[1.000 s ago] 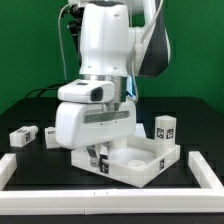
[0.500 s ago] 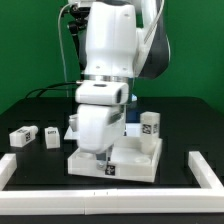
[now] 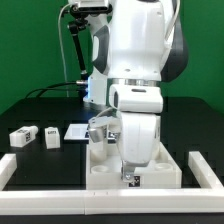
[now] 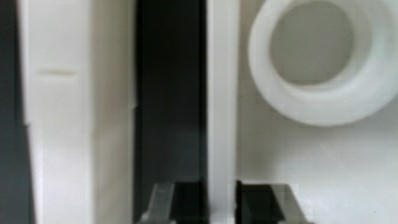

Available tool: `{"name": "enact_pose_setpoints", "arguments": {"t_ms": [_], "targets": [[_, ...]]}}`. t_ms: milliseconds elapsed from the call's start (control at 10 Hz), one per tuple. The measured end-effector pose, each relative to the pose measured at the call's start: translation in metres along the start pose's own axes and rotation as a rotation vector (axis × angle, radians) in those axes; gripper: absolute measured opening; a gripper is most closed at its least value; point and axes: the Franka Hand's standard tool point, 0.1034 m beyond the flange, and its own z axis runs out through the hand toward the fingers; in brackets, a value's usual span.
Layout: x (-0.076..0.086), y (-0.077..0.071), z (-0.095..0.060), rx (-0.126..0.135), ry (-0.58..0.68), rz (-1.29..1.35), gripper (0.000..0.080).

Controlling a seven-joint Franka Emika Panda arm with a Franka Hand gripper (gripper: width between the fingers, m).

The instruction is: Assemble square table

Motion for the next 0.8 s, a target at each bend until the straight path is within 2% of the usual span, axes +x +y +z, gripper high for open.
{"name": "enact_pose_setpoints", "arguments": {"t_ms": [200,300,400,600,700,800], "targets": [[0.001,0.0,0.001,0.001,0.001,0.006,0.0077],[0.007,-0.001,0.002,0.006,0.005,0.032,0.0077],[0.017,0.006,0.002,0.004,0.012,0.038,0.0077],[0.037,0.026,0.0,-0.02,0.027,0.062,0.0077],[0.04,0.034,0.0,-0.022,0.023,0.077,0.0077],[0.04,0.037,0.0,-0.005,0.015,0.088,0.0077]]}}
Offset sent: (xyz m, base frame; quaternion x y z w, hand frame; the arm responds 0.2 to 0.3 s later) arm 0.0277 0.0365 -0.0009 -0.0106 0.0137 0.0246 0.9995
